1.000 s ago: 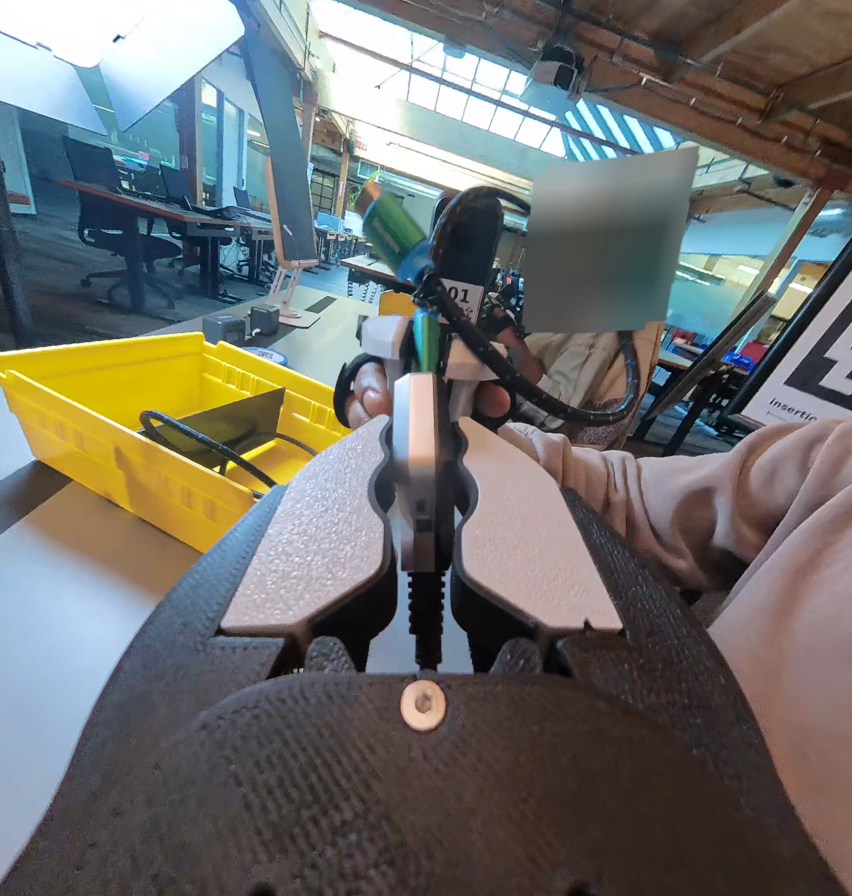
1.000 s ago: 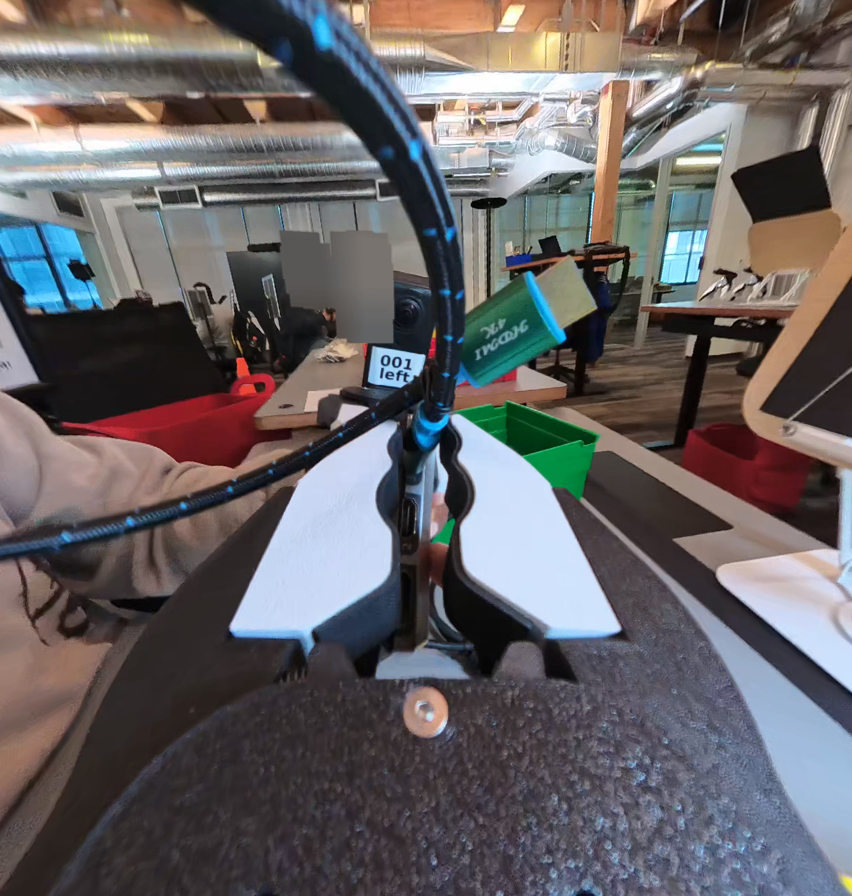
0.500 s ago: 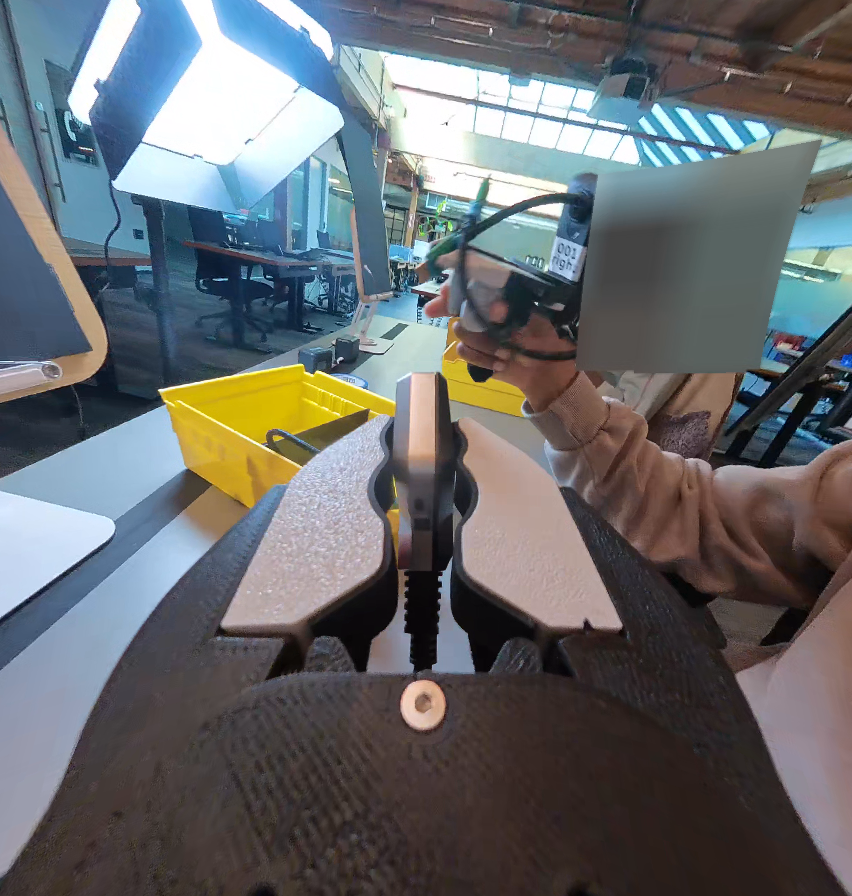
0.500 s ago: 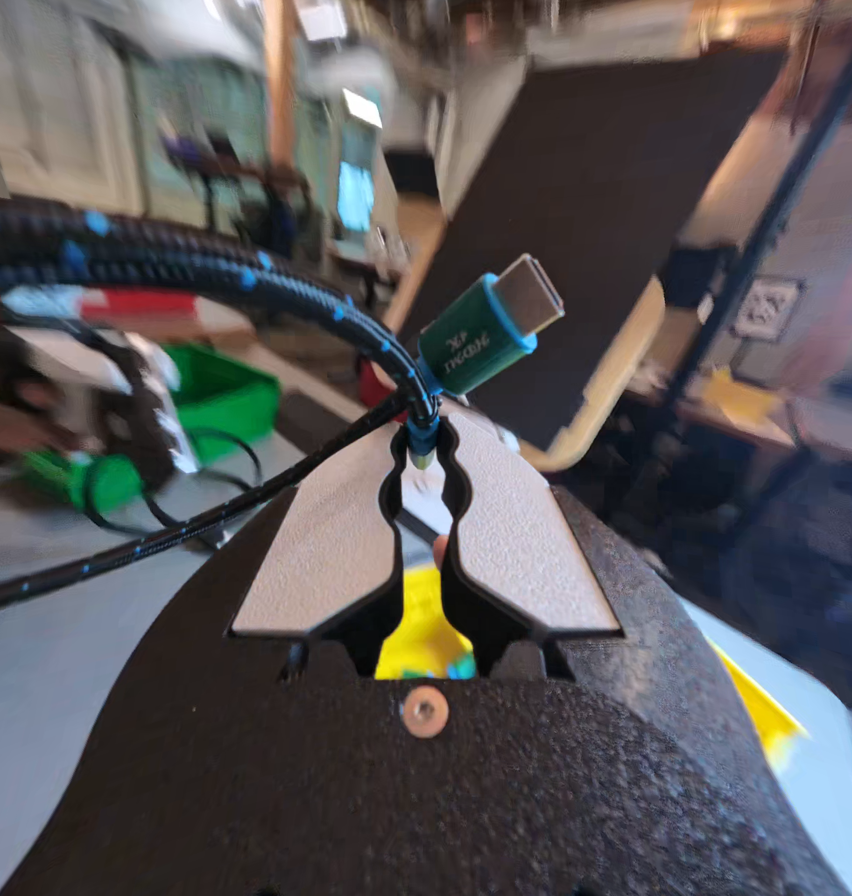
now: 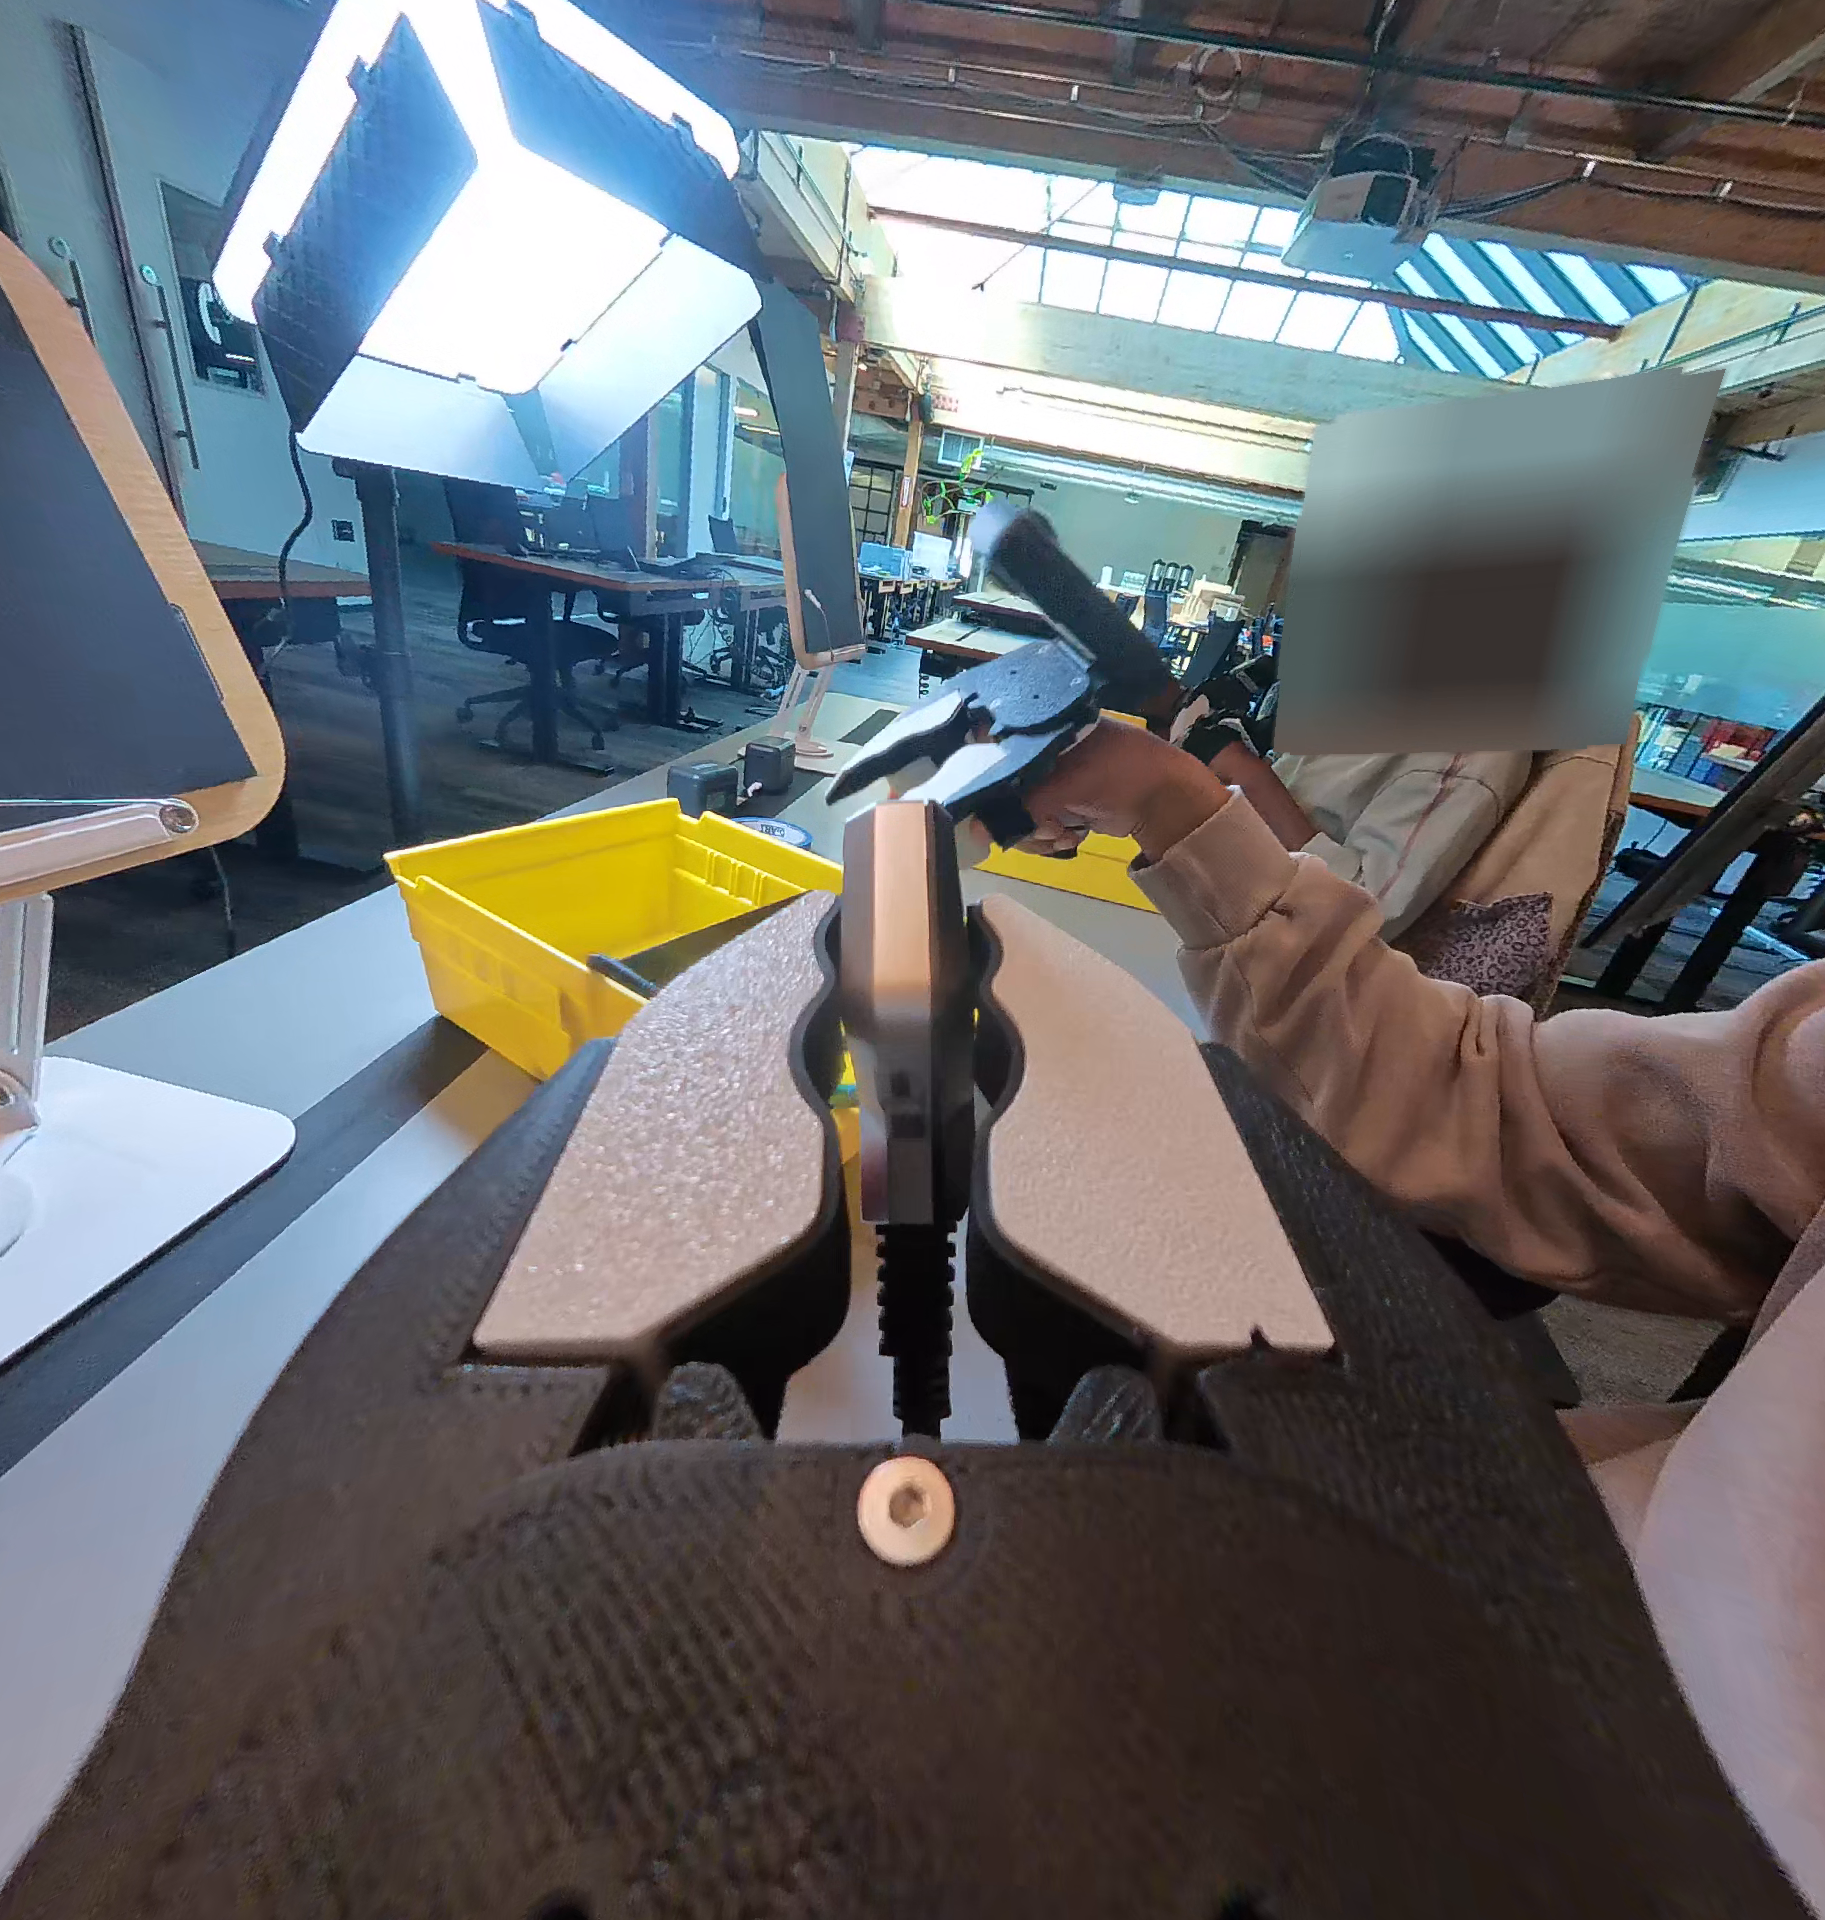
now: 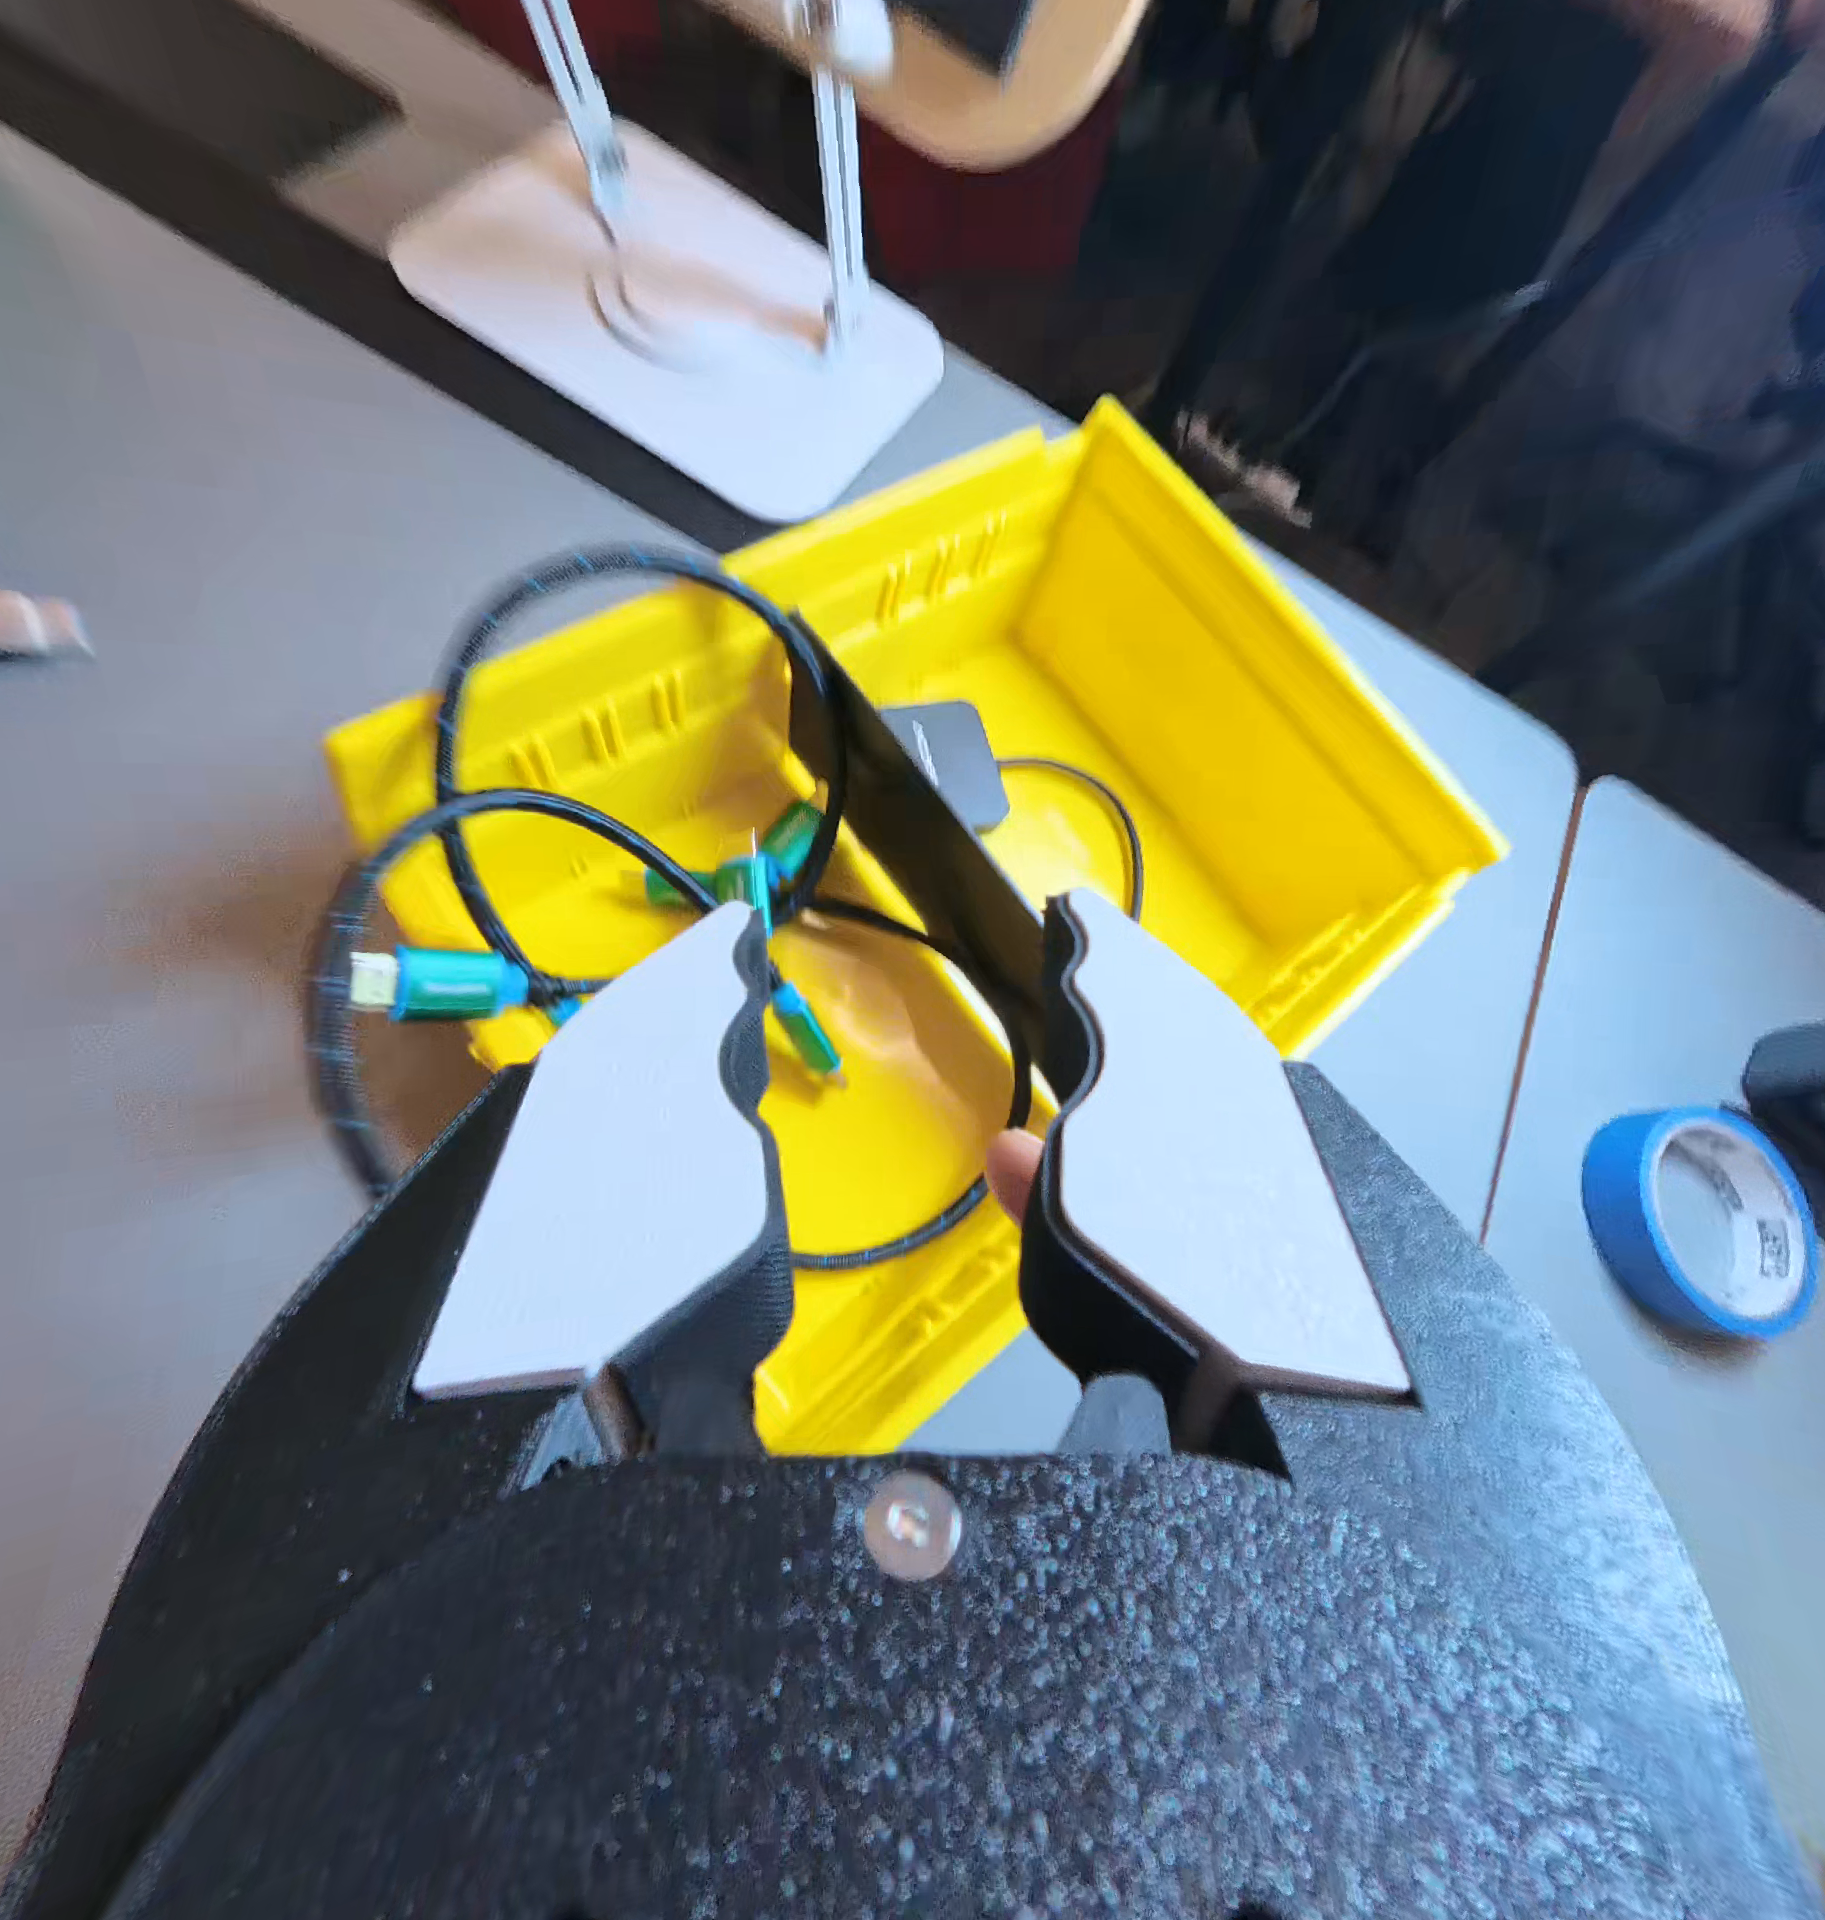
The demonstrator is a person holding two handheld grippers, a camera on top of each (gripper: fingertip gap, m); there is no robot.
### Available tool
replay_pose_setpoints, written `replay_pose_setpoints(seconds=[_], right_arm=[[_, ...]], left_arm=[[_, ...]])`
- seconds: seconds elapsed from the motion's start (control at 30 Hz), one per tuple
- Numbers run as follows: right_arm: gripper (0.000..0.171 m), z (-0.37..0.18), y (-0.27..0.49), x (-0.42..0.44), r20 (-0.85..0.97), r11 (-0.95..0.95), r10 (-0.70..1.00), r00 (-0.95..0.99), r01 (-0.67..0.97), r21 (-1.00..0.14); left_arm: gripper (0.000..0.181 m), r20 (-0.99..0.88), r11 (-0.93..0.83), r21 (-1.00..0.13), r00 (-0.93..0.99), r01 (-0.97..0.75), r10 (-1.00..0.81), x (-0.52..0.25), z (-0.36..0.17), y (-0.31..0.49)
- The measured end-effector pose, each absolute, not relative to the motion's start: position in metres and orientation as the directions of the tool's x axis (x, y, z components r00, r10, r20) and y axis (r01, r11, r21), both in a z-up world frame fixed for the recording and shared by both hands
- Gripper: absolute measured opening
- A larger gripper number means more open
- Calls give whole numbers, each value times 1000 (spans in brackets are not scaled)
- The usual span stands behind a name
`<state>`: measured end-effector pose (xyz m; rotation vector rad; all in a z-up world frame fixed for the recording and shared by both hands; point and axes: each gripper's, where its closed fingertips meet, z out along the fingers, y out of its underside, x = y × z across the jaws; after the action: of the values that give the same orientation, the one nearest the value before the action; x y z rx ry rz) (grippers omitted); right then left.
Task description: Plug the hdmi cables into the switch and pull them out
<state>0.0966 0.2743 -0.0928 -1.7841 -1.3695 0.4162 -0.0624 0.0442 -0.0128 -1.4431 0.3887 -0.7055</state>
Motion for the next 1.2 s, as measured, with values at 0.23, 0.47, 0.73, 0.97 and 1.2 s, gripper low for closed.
replay_pose_setpoints(seconds=[0.23, 0.47, 0.73, 0.97, 1.2], right_arm=[[47, -49, 210, 66, 255, 147, 956, 144, 516, -844], [47, -34, 113, 25, 261, 310, 949, -178, 357, -881], [39, -52, 38, -11, 302, 415, 867, -396, 237, -878], [26, -1, 27, 9, 535, 574, 777, -332, 25, -819], [25, 110, 90, 22, 704, 708, 707, -70, 89, -701]], left_arm=[[21, 181, -51, -980, 750, 194, -637, -60, -22, 50], [21, 155, -59, -986, 730, 156, -666, -46, -25, 48], [21, 0, 10, -1000, 663, 12, -749, -7, -17, 30], [26, -63, 174, -980, 677, 97, -733, -17, 37, -1], [25, -36, 309, -935, 823, 172, -567, -81, 76, -18]])
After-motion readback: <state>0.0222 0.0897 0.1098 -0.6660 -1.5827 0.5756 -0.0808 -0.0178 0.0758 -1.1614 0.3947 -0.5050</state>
